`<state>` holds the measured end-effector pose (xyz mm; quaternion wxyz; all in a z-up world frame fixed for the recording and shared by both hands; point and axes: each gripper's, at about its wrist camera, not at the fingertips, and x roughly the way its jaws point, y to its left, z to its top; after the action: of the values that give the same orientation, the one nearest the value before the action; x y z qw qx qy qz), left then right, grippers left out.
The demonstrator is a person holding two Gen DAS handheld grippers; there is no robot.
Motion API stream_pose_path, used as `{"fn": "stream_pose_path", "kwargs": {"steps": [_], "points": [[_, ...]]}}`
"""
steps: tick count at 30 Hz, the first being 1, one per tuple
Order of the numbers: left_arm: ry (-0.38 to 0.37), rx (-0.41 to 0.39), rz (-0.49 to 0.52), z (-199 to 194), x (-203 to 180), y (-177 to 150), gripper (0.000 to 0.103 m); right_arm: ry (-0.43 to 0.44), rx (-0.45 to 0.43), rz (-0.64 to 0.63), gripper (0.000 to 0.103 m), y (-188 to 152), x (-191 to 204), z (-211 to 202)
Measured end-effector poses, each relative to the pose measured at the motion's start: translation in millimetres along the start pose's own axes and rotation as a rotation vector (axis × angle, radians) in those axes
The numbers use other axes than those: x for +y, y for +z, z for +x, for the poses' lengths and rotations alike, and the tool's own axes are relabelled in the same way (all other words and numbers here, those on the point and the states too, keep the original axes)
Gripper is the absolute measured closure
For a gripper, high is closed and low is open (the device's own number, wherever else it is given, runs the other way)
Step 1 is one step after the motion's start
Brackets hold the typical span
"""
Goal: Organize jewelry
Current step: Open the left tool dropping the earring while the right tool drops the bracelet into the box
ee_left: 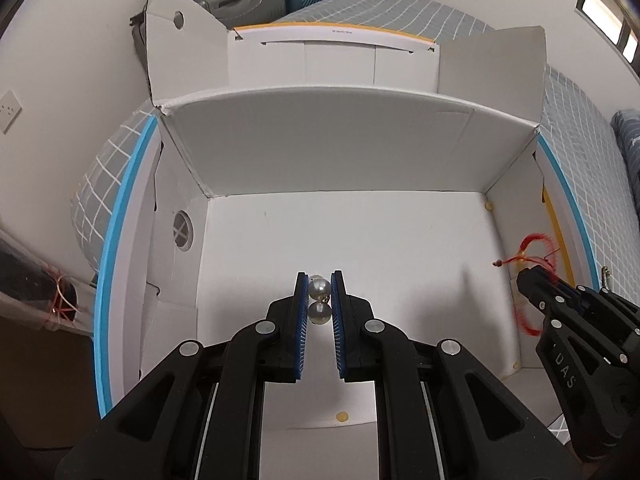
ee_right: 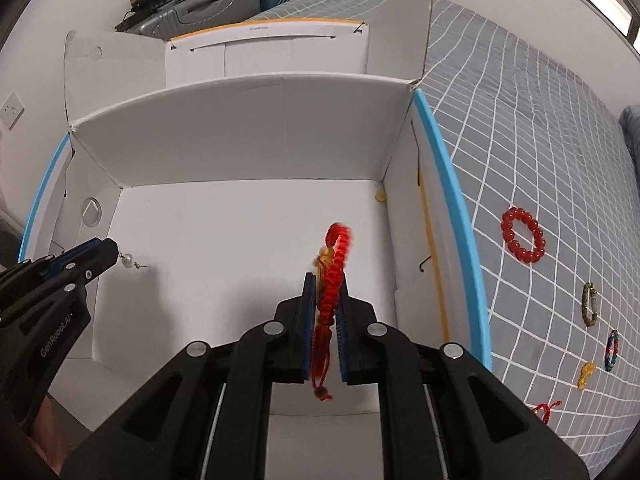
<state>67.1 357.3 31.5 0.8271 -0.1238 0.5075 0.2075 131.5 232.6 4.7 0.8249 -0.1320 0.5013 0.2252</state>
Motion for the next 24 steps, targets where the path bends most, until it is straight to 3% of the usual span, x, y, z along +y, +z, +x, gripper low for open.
{"fn": "stream_pose_path", "kwargs": {"steps": [4,6,8,11,12,14,24], "points": [[0.006,0.007,-0.005,2,3,1,0.090,-0.006,0.008,-0.003,0.089,0,1,3],[0.008,0.008,-0.005,1,3,0,0.086,0.007,0.009,-0.002,0.064,-1,0,2],[0.009,0.003,-0.006,-2,3,1,0.063,0.014,-0.005,-0.003,0.054,-2,0,-2],[0.033,-0.031,-0.002,-11,4,0,0.040,0.007,-0.031,-0.017,0.036,-3,2,-11],[0.039,-0.045,-0.001,-15,5,1,0.037,0.002,-0.039,-0.022,0.030,-3,2,-14],[0.043,-0.059,-0.006,-20,6,1,0.025,-0.003,-0.057,-0.023,0.024,-3,1,-20],[0.052,-0.110,-0.025,-35,7,-1,0.008,-0.006,-0.107,-0.020,0.010,-11,-10,-39]]}}
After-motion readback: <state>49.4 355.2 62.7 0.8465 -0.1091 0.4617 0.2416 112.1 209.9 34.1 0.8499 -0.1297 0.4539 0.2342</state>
